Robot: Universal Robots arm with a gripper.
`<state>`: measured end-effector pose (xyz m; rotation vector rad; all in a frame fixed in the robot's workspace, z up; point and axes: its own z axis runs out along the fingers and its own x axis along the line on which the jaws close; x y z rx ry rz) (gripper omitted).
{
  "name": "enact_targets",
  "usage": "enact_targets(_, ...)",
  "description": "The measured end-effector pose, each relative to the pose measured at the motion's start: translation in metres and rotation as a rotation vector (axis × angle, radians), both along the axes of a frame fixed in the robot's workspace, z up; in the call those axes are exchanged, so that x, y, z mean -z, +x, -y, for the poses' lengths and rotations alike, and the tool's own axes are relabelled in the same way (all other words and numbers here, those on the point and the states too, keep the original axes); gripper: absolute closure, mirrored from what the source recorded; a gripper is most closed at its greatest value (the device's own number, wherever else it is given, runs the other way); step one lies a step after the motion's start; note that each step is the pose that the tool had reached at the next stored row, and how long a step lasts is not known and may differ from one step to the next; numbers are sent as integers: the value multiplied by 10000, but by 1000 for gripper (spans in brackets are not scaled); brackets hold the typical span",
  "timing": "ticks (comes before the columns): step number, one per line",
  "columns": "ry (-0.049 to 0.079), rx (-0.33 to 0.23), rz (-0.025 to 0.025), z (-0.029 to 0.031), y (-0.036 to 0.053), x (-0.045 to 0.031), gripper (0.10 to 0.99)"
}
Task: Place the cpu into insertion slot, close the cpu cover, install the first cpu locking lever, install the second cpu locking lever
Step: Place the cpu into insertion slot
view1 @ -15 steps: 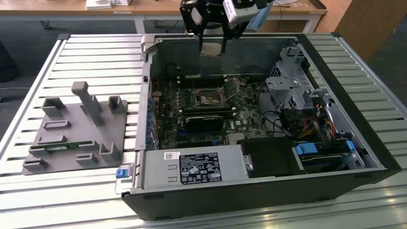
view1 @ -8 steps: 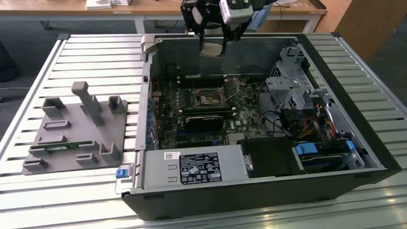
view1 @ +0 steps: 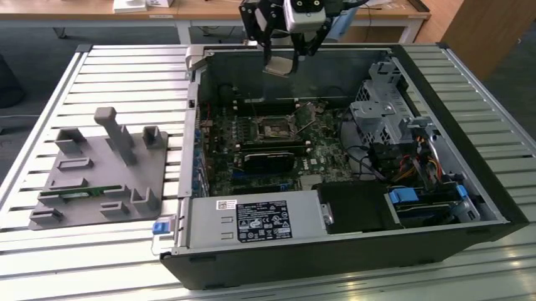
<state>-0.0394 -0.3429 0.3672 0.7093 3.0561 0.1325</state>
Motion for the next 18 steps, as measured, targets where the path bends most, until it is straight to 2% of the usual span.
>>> enact_targets(18,-63,2214,1,0,0,11,549)
